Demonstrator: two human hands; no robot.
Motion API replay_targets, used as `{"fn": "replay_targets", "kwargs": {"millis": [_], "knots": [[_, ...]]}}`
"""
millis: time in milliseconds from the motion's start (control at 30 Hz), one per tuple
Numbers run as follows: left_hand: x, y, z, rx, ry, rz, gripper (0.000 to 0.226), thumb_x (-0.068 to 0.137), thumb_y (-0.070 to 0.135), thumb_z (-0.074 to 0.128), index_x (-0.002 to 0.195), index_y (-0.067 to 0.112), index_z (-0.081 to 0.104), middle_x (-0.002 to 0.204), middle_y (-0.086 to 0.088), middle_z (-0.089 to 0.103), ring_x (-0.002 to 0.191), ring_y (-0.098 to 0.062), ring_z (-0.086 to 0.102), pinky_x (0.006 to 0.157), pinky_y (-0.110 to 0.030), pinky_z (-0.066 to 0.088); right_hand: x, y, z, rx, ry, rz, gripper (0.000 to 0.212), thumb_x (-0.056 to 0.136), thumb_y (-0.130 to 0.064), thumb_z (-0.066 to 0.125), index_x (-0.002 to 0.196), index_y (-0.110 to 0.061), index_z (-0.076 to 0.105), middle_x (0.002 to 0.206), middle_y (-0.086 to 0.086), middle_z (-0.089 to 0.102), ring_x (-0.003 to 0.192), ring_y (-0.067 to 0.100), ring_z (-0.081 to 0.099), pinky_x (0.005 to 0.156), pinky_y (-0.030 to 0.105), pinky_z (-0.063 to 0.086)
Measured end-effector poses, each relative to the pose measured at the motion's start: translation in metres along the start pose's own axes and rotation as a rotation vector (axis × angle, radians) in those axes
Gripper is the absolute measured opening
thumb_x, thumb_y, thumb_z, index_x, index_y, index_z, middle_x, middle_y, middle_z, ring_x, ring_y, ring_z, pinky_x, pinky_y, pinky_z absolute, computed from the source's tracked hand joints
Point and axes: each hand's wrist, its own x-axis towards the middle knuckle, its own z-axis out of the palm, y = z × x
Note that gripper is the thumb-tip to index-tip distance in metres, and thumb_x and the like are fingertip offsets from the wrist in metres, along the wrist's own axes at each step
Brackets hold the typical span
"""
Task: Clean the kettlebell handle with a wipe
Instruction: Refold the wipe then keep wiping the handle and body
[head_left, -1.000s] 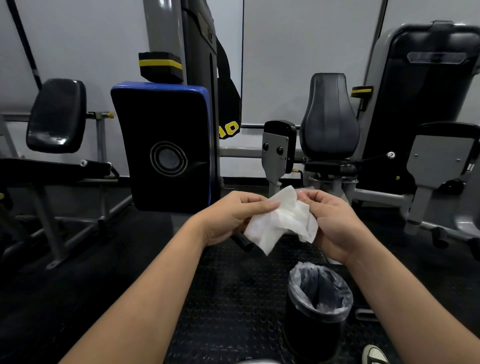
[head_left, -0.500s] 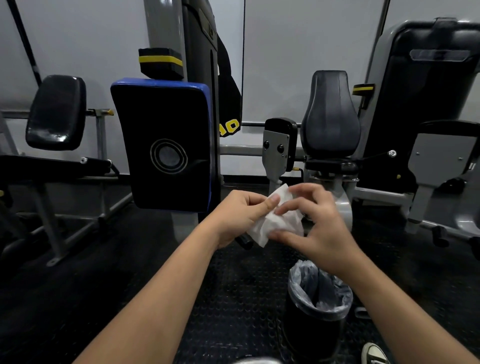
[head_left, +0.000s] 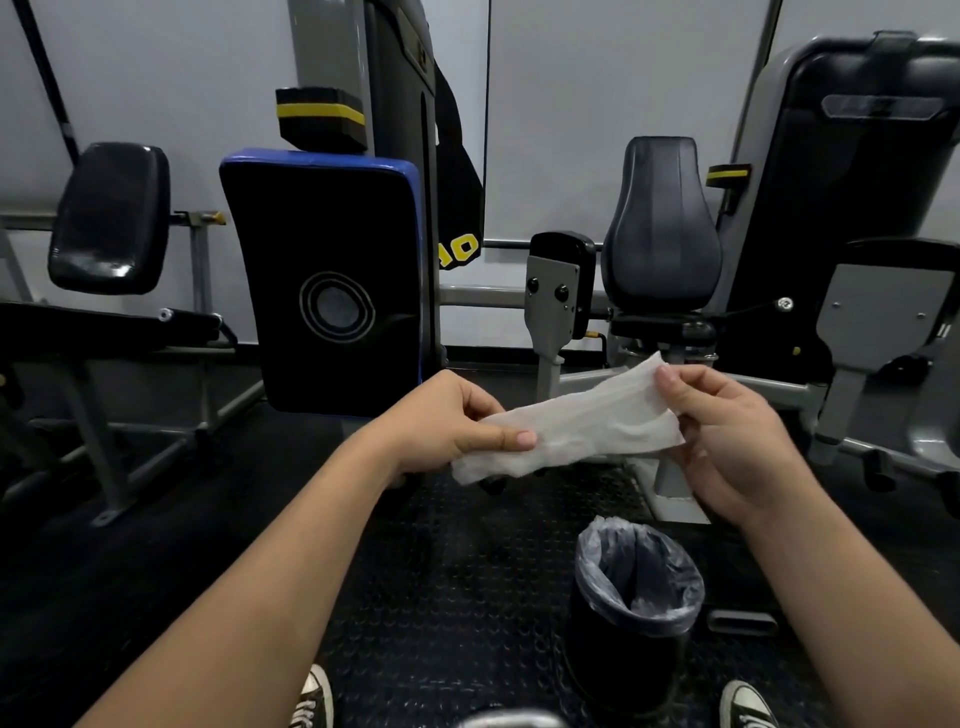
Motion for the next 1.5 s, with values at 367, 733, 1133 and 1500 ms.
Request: {"fn": "replay_targets", "kwargs": {"millis": [367,733,1133,1500], "knots": [[0.003,-0.018,0.025,-0.316,-0.376,-0.031,0.031,0.088,0.014,0.074,0.117,0.002,0.071,0.110,-0.015,0.073,0.098,-0.018,0.066,0.085,-0.026,0.051,0.020,0.024,-0.016,0.072,0.024,0.301,0.019,0.097,-0.010,0.060,0.104,0.007,0.067,0.091,0.019,0.074,0.077,0.024,0.075,0.063,0.032,0.062],[0.013,-0.030,0.094,-0.544,-0.146,-0.159,0.038,0.095,0.043,0.063,0.095,0.006,0.072,0.096,-0.010,0.074,0.091,-0.025,0.068,0.079,-0.029,0.054,0.022,0.041,-0.030,0.091,0.042,0.542,0.039,0.091,-0.017,0.066,0.118,0.011,0.063,0.091,0.019,0.069,0.080,0.028,0.071,0.064,0.038,0.064],[0.021,-0.024,0.107,-0.550,0.201,-0.082,0.026,0.093,0.036,0.068,0.101,0.012,0.073,0.091,-0.003,0.077,0.086,-0.013,0.069,0.082,-0.031,0.054,-0.012,0.067,-0.018,-0.004,-0.067,0.645,0.066,0.090,-0.050,0.064,0.139,-0.009,0.053,0.110,0.015,0.075,0.100,0.032,0.071,0.087,0.051,0.054],[0.015,-0.012,0.068,-0.445,0.428,0.079,0.016,0.085,0.029,0.077,0.093,0.015,0.079,0.114,0.000,0.074,0.102,-0.002,0.068,0.091,-0.025,0.054,0.005,0.028,0.005,-0.164,-0.074,0.202,0.023,0.086,-0.005,0.071,0.109,-0.004,0.073,0.087,0.010,0.075,0.073,0.017,0.068,0.064,0.028,0.051]]}}
